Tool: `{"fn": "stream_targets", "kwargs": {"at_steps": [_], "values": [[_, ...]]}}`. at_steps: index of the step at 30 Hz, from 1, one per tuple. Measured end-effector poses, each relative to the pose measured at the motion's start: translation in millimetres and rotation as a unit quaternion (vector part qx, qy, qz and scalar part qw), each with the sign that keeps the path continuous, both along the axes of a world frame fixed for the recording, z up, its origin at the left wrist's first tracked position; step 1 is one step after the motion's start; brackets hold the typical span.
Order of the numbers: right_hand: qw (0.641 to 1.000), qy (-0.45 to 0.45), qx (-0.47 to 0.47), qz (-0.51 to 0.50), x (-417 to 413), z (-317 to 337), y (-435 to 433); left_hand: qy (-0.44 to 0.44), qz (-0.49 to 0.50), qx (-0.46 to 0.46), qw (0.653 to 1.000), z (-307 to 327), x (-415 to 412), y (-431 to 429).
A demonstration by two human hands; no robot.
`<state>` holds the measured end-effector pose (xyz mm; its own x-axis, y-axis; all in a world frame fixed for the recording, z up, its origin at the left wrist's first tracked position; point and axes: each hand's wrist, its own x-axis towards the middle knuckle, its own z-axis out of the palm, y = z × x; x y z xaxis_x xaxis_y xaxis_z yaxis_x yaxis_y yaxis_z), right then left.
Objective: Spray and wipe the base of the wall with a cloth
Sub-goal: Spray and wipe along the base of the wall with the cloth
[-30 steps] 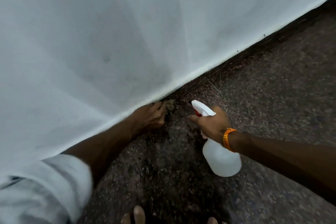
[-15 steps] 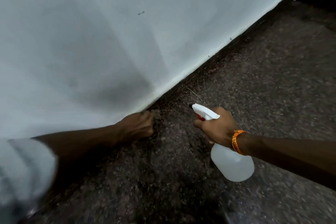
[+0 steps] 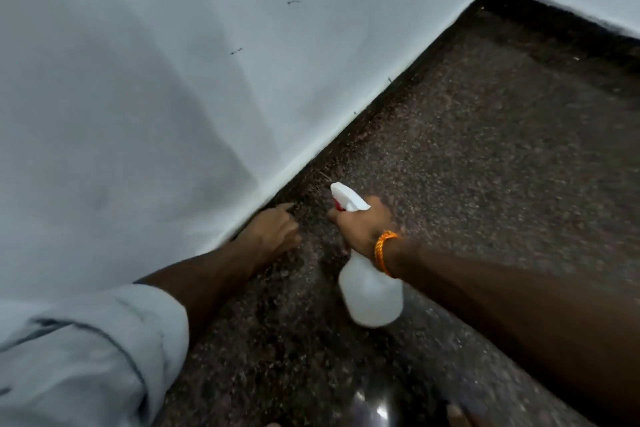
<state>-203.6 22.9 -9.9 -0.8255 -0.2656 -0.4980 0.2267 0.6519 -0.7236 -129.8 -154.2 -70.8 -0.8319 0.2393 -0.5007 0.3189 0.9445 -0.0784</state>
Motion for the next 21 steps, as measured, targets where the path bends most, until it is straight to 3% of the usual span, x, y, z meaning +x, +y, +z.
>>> {"fn": "stream_targets", "kwargs": {"at_steps": [2,4,8,14,21], "values": [[0.999,-0.022,-0.026,-0.027,1.1,-5.8,-3.9,0.081,-0.118,-0.116,0.983,8.6,-4.0,5.5],[0.996,-0.054,-0.061,-0.034,3.4,-18.6,-5.0,0.092,-0.148,-0.172,0.969,14.4,-5.1,10.7],[0.982,-0.105,-0.118,-0.106,2.2,-43.6,-2.0,0.104,-0.137,-0.190,0.967,5.0,5.0,-2.3],[0.976,-0.146,-0.129,-0.099,-0.9,-54.6,17.1,0.101,-0.117,-0.182,0.971,0.7,0.3,-5.5],[0.979,-0.093,-0.165,-0.075,-28.7,-52.6,31.1,0.188,-0.133,-0.194,0.954,13.4,-81.3,11.8]]}}
